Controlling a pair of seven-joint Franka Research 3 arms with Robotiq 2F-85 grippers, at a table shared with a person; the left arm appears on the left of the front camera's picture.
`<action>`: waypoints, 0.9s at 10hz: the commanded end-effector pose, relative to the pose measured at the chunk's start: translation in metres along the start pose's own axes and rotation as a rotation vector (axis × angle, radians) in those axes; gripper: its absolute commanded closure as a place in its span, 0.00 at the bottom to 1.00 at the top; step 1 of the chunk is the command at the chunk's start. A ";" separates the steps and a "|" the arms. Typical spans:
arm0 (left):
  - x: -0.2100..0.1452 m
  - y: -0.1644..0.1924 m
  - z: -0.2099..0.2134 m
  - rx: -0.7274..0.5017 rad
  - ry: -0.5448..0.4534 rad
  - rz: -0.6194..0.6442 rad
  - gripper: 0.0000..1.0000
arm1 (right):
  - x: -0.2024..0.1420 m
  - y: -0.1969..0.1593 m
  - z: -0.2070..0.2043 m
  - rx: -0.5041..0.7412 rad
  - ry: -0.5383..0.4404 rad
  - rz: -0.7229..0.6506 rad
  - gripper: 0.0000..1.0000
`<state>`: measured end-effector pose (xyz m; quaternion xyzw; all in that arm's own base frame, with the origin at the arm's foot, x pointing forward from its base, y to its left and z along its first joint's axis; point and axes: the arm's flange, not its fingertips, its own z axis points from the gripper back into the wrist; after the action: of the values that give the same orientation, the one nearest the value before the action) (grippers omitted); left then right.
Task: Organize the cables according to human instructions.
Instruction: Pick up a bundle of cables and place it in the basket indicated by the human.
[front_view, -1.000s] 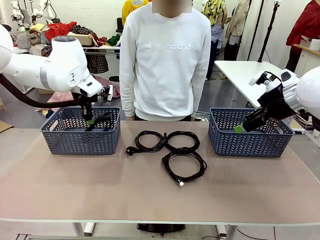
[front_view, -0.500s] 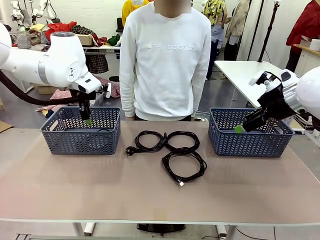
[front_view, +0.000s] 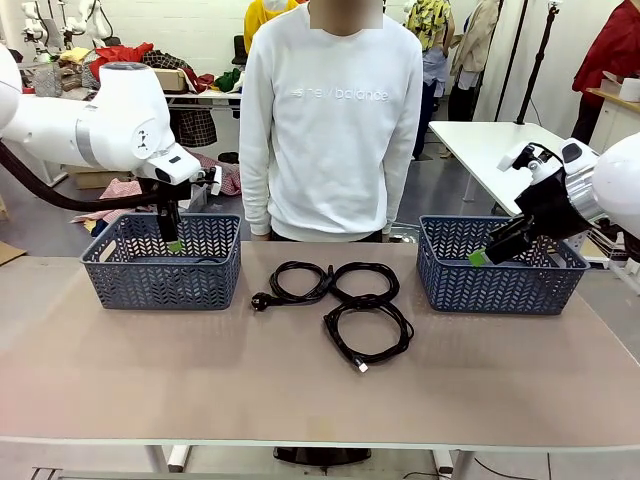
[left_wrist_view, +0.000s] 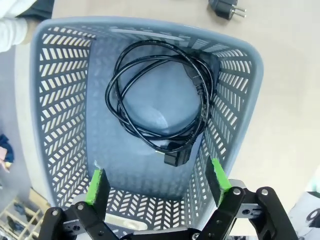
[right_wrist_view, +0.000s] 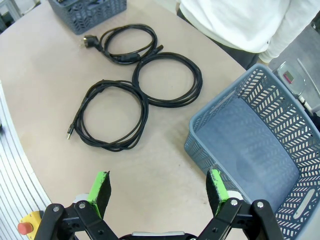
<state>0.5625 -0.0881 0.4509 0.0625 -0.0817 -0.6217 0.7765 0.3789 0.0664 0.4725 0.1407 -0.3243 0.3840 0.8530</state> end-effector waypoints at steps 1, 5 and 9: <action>-0.004 0.003 0.003 -0.024 -0.021 -0.014 0.00 | -0.001 -0.002 0.000 0.008 -0.006 -0.002 0.00; 0.000 0.000 0.000 -0.002 -0.004 0.004 0.00 | -0.001 -0.002 0.000 0.008 -0.006 -0.002 0.00; 0.001 -0.001 -0.001 -0.009 -0.005 0.010 0.00 | -0.001 -0.002 0.000 0.008 -0.006 -0.002 0.00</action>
<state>0.5618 -0.0897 0.4499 0.0569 -0.0812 -0.6186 0.7794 0.3789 0.0664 0.4725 0.1407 -0.3243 0.3840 0.8530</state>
